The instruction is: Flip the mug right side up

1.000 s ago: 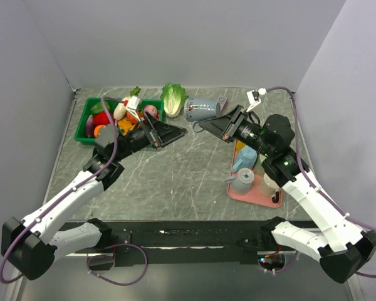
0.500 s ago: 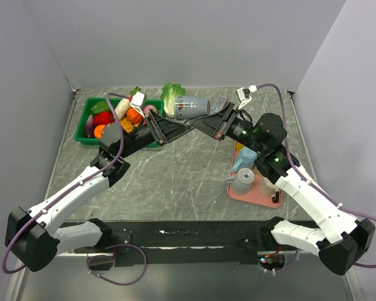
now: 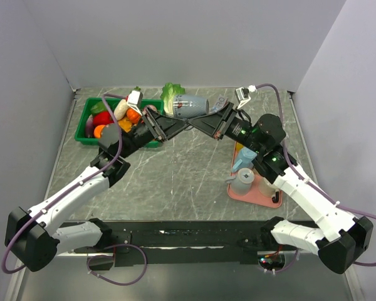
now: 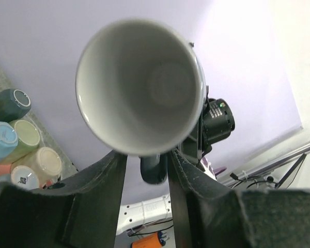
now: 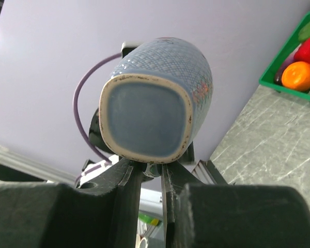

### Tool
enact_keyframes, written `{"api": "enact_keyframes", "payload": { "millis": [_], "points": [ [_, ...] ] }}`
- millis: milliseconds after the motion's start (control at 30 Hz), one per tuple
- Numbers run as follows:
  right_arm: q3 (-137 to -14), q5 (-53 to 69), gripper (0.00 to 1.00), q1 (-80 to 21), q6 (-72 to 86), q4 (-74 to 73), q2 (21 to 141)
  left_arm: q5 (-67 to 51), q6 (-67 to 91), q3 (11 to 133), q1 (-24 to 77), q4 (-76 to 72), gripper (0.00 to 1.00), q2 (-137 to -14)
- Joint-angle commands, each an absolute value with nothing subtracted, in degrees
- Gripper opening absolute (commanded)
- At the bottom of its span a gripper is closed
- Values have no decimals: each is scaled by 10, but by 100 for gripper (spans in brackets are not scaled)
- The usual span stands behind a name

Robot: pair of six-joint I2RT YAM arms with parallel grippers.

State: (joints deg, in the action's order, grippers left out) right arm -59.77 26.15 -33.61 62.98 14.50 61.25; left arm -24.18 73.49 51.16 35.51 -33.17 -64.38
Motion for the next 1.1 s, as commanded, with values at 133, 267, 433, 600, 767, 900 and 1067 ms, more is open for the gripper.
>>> {"api": "enact_keyframes", "payload": {
  "millis": [133,267,433,600,767,900,1067],
  "points": [
    [-582,282,0,-345,619,201,605,-206,778,531,355,-377,35,-640],
    [-572,280,0,-345,627,209,606,-221,787,534,356,-388,24,-653],
    [-573,274,0,-345,626,188,605,-231,772,539,362,-374,1,-663],
    [-590,263,23,-345,605,104,603,-199,717,556,363,-293,1,-646],
    [-577,215,91,-345,596,35,584,-136,606,612,363,-106,1,-621],
    [-577,188,100,-345,580,-39,575,-63,521,656,363,21,1,-615],
    [-571,135,100,-343,568,-170,560,57,419,681,363,143,1,-595]
  ]
}}
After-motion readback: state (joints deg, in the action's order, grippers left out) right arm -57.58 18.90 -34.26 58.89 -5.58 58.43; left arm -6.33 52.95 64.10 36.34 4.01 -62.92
